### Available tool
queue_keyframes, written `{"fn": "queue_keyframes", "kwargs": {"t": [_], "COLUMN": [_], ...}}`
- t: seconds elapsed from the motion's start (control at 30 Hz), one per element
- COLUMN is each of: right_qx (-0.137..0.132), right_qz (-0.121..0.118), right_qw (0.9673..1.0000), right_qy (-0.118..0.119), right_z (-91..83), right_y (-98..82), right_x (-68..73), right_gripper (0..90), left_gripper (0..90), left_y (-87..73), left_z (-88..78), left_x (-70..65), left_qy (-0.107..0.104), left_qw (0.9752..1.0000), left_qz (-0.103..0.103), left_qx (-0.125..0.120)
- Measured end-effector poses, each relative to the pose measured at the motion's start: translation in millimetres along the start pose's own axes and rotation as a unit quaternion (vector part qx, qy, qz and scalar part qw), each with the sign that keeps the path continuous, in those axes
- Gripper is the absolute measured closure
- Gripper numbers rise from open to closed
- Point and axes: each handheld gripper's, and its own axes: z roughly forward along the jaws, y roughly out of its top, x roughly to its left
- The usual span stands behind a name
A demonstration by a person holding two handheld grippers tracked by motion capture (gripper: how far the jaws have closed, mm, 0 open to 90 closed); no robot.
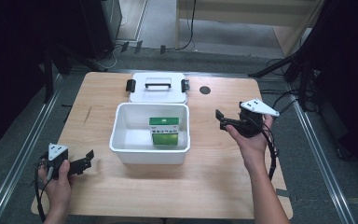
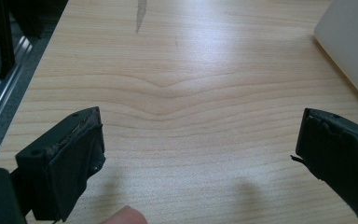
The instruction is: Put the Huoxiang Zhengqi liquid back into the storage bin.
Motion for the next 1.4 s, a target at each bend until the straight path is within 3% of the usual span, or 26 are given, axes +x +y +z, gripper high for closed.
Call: {"fn": "queue_keyframes", "kwargs": {"t": [0.07,0.33,0.53,1.4], "right_qx": [-0.005,-0.021,-0.030,-0.017], "right_qz": [0.005,0.004,0.006,0.018], "right_qw": [1.0000,0.9991,0.9984,0.9982], "right_qy": [0.001,-0.037,-0.047,-0.054], "right_z": [-3.6,-18.3,-30.5,-67.8], "right_y": [-5.3,-23.2,-33.3,-88.3], "right_x": [-4.4,-15.6,-25.0,-52.1], "right_gripper": [0.0,0.0,0.0,0.0], "left_gripper": [1.8,1.8,1.8,1.8], "left_y": [0.0,0.1,0.1,0.0], "left_z": [0.0,0.3,0.3,0.9], "left_x": [-0.3,-1.0,-1.2,-5.3], "left_qy": [0.001,0.003,0.003,0.013], "left_qw": [1.0000,1.0000,1.0000,0.9997], "left_qz": [0.001,0.005,0.006,0.022], "left_qx": [0.001,0.001,0.003,0.006]}}
